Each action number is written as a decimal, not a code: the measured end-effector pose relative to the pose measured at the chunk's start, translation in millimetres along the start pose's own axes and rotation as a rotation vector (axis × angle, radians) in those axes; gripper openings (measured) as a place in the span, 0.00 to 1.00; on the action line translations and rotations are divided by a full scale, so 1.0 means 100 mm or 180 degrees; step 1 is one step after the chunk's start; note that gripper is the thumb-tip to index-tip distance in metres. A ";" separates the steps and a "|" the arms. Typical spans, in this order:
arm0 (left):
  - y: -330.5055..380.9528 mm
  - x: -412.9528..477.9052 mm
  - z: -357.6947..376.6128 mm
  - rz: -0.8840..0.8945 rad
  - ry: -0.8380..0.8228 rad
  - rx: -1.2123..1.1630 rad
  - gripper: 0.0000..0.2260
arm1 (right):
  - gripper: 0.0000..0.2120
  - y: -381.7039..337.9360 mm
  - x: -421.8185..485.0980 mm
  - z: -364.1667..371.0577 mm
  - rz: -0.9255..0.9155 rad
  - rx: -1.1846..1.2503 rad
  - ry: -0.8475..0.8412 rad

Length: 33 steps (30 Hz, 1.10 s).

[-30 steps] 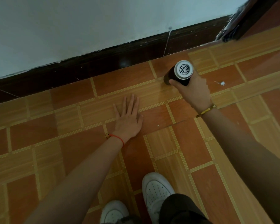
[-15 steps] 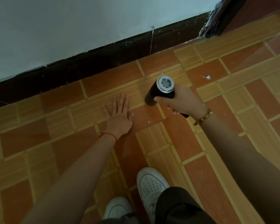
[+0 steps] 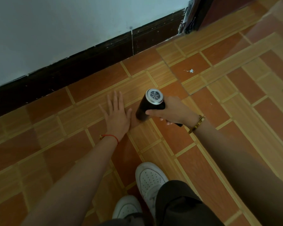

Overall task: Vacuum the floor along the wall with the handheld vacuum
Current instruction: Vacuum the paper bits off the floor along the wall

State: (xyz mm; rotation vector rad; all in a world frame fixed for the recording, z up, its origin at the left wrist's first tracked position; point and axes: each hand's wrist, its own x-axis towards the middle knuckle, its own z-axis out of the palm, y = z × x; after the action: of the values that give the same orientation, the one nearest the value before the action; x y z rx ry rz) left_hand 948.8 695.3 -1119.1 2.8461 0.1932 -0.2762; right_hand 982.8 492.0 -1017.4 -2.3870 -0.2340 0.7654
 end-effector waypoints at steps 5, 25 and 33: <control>0.11 0.09 -0.09 0.0226 -0.0047 0.0034 0.36 | 0.33 0.18 0.10 -0.05 0.0196 -0.0253 0.1198; 0.78 1.01 0.01 0.1054 -0.0506 0.0265 0.44 | 0.36 0.65 0.75 -0.59 0.0766 0.0207 0.2359; 1.22 1.22 0.10 0.0992 -0.0876 0.0178 0.53 | 0.39 0.83 0.77 -0.77 0.0883 0.0239 0.2378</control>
State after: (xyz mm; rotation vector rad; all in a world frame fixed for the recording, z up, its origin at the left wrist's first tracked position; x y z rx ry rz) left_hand 1085.3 589.5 -1122.0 2.7971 -0.3142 -0.6048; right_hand 1088.5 413.4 -1054.0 -2.4765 0.4298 -0.0450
